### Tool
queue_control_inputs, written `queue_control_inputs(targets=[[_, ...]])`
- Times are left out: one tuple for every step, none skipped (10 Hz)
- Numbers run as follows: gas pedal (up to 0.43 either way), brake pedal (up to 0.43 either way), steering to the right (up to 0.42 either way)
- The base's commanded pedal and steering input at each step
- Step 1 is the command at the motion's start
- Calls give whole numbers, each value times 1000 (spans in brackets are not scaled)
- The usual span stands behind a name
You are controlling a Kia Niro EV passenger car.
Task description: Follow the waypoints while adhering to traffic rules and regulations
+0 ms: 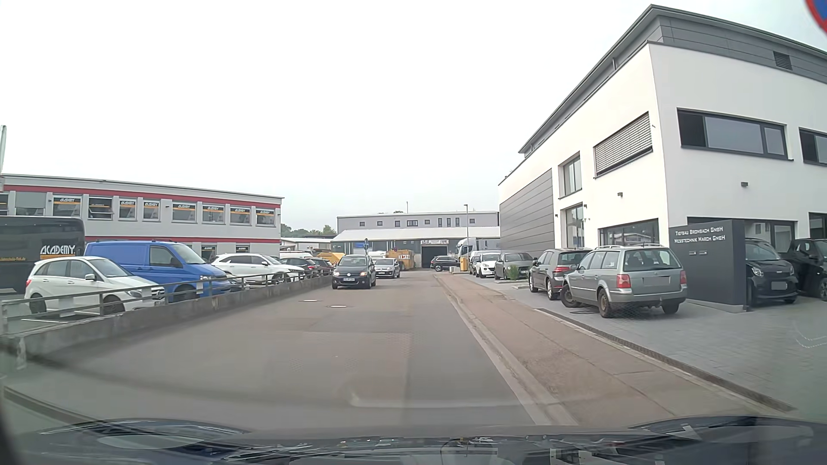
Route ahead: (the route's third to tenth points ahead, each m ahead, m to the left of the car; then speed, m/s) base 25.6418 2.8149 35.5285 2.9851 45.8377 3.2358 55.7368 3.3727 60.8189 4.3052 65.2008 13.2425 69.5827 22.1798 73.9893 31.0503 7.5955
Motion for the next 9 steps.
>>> queue_control_inputs(targets=[[59,0,-11],[59,0,-11],[59,0,-11],[59,0,-11],[59,0,-11],[59,0,-11],[59,0,-11],[59,0,-9],[59,0,-8]])
